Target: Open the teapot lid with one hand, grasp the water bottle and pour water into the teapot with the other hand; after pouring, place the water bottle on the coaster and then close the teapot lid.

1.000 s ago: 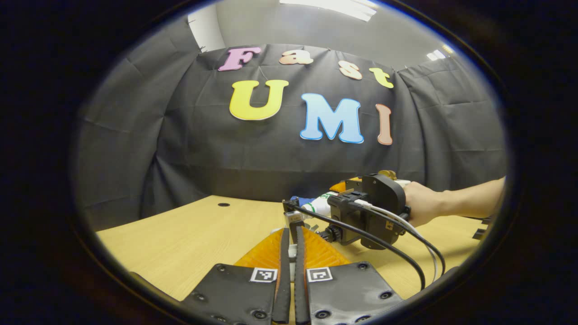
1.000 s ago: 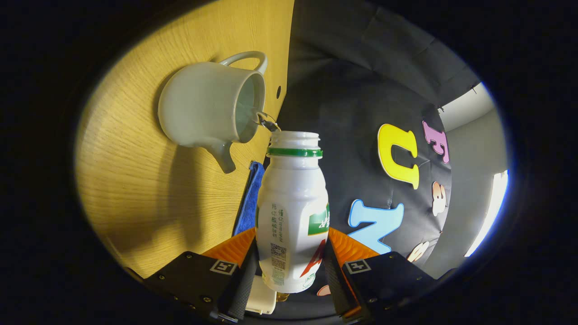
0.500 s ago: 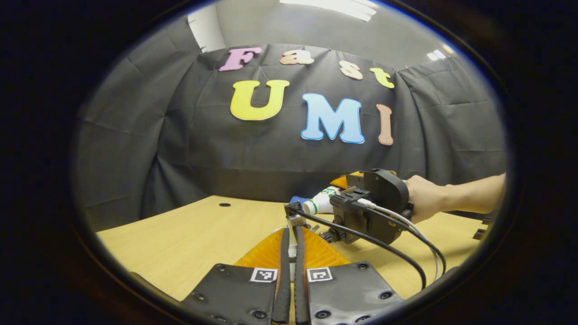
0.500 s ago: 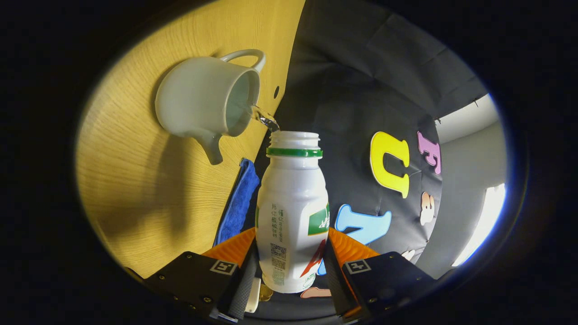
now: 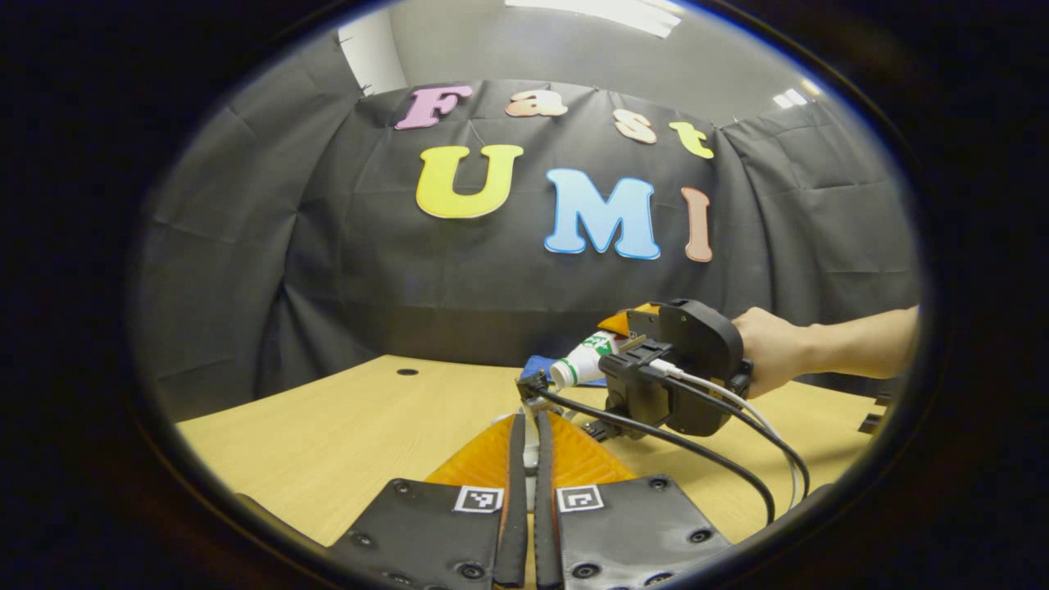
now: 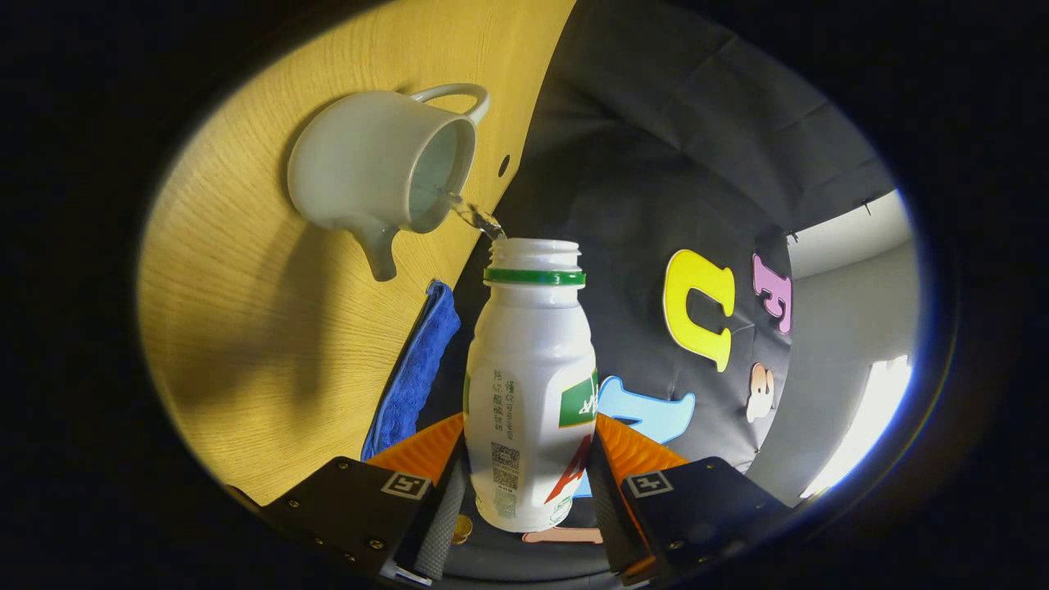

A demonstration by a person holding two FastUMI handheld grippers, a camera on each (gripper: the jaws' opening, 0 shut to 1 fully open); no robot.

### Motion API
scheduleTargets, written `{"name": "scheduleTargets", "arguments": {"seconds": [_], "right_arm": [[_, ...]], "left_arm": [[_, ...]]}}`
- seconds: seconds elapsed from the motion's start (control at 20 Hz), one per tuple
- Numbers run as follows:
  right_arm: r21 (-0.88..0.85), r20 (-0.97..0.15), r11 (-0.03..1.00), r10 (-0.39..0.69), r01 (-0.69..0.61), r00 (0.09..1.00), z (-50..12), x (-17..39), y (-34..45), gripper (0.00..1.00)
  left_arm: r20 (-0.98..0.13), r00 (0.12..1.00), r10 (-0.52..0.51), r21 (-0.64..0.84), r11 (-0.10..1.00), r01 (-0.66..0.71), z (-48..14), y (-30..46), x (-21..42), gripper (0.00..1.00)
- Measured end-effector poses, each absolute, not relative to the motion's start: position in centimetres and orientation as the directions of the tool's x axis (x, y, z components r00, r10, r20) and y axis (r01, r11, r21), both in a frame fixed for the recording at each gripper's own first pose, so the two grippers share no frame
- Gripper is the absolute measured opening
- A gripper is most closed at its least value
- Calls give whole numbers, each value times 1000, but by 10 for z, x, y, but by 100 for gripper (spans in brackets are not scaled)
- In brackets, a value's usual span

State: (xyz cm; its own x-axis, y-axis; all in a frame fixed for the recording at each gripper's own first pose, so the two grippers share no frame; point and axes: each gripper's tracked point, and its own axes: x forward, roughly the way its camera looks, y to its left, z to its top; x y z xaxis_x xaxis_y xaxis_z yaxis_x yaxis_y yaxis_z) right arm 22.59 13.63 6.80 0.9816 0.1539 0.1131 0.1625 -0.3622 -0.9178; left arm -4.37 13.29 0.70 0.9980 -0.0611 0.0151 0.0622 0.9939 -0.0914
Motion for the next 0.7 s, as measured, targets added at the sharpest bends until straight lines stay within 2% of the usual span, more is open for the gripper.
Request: {"name": "scheduleTargets", "arguments": {"seconds": [0.2, 0.25, 0.35, 0.4, 0.5, 0.7], "right_arm": [[-911, 123, -373, 159, 175, 980, 71, 226, 137, 71], [-909, 125, -376, 164, 180, 978, 72, 226, 138, 71], [-901, 131, -390, 172, 190, 976, 74, 228, 140, 71], [-897, 134, -397, 177, 195, 975, 76, 229, 141, 71], [-890, 138, -407, 186, 205, 973, 78, 230, 143, 69], [-877, 151, -422, 207, 228, 967, 84, 230, 148, 71]], "left_arm": [[7, 998, -65, -89, 994, 66, 6, 132, -42, 14], [5, 998, -66, -87, 994, 66, 5, 132, -42, 10], [4, 998, -66, -85, 994, 66, 6, 133, -43, 10], [4, 998, -66, -85, 994, 67, 6, 134, -44, 14], [5, 998, -64, -84, 994, 65, 6, 134, -44, 14], [1, 998, -61, -89, 994, 60, 6, 135, -44, 14]]}}
